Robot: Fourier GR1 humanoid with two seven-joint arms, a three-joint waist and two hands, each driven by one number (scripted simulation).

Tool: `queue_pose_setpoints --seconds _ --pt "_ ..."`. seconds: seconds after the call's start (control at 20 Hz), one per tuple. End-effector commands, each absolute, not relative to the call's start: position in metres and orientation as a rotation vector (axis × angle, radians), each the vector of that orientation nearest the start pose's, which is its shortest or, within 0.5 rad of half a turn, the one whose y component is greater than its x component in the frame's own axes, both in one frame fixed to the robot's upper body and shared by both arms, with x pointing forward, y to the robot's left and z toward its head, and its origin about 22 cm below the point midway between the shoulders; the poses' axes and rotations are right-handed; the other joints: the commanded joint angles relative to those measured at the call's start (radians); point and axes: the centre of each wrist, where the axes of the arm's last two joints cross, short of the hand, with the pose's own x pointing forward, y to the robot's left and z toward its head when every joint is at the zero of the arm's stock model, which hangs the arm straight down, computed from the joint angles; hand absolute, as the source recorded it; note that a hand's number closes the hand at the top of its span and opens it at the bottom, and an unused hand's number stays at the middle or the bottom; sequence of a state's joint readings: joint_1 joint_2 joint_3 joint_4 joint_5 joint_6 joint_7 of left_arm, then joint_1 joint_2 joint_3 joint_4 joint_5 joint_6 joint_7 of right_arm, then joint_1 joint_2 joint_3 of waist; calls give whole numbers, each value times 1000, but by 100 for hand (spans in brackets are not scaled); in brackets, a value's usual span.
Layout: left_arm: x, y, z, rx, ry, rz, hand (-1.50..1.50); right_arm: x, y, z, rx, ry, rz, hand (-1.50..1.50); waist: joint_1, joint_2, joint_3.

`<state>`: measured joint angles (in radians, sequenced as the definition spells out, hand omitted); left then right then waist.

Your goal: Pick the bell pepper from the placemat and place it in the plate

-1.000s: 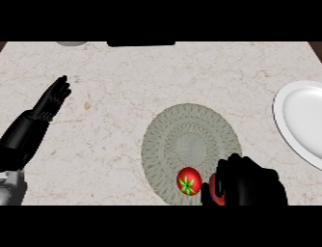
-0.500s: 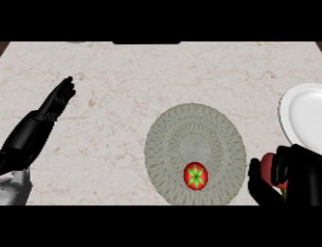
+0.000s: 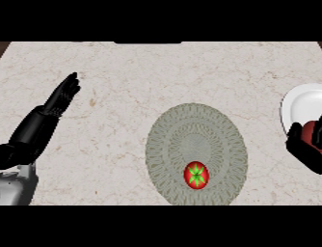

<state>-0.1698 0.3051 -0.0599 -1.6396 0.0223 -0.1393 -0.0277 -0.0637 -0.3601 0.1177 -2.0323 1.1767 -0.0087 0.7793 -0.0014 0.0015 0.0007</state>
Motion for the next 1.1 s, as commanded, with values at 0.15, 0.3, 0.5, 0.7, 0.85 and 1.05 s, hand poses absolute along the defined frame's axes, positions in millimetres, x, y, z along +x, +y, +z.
queue_pose_setpoints --seconds 0.15,0.3,0.5,0.7,0.85,1.05 --pt "263 266 71 28 -1769 -462 0 263 -327 125 -1546 -1194 423 150 9 0 0" --pt "285 271 78 33 -1776 -465 0 280 -341 106 -1583 -1080 516 150 7 2 0" --pt "282 265 91 18 -1805 -472 0 292 -377 82 -1421 -971 413 150 16 3 1" --pt "276 254 92 2 -1788 -462 0 276 -395 30 -1331 -885 416 -150 12 2 1" --pt "273 261 63 -4 -1770 -466 0 292 -410 28 -1342 -942 417 -150 8 1 0" --pt "291 258 71 18 -1764 -463 0 292 -434 27 -1373 -1084 410 -150 5 2 1"
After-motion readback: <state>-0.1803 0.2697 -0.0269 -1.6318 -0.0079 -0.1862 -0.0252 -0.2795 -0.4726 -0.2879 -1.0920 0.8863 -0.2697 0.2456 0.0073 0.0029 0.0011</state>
